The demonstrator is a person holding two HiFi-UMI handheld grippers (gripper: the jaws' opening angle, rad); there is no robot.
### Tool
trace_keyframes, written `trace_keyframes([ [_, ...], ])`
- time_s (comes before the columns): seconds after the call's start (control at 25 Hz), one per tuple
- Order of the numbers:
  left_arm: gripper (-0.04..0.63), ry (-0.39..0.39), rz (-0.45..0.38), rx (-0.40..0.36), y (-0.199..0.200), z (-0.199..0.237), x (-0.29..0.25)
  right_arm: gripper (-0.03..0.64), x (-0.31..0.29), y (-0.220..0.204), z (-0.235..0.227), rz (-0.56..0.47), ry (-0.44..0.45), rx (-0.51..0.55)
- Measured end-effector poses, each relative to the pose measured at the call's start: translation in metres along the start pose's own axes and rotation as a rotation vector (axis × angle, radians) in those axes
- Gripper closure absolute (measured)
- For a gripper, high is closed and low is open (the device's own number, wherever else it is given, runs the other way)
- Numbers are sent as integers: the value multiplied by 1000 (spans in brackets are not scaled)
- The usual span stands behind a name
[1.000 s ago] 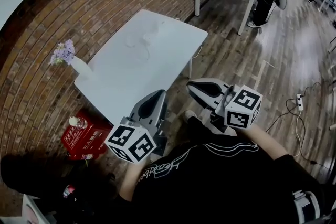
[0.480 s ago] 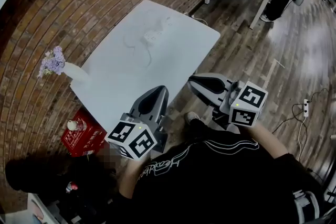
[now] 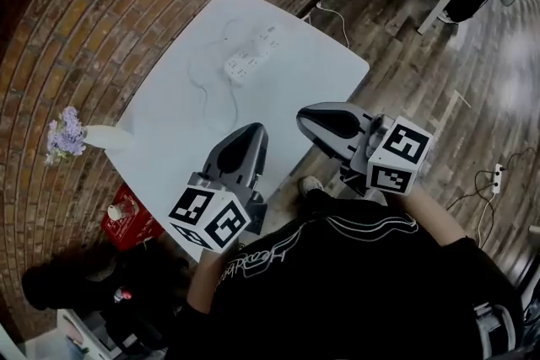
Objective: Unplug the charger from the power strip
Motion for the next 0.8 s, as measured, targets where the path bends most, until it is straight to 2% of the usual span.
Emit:
trace_keyframes([
  [0.12, 589, 9, -16, -36, 16, 6, -17, 617, -6, 14, -18, 9, 17, 11],
  [0.24, 589, 57, -18, -63, 24, 19, -25, 617, -5, 25, -29, 7, 26, 29],
  [0.4, 589, 118, -17, -18, 25, 54, -29, 617, -12, 30, -50, 7, 8, 21],
  [0.56, 588, 187, 5, -8, 17, 93, -36, 617, -26, 27, -69, 22, -3, -15],
  [0.72, 580, 243, 54, 30, 2, 138, -52, 617, -39, 29, -86, 37, -20, -20],
  [0.8, 554, 250, 89, 48, -9, 158, -62, 617, -46, 32, -97, 41, -38, -24],
])
Point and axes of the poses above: the fingertips, and each gripper's own axes: x backward along the fingers, z to its left, y out of its top, the point moved 1 cm from there along x, backward along the fingers, and after that the axes turned 11 degrees about -x, right-handed, at the moved point
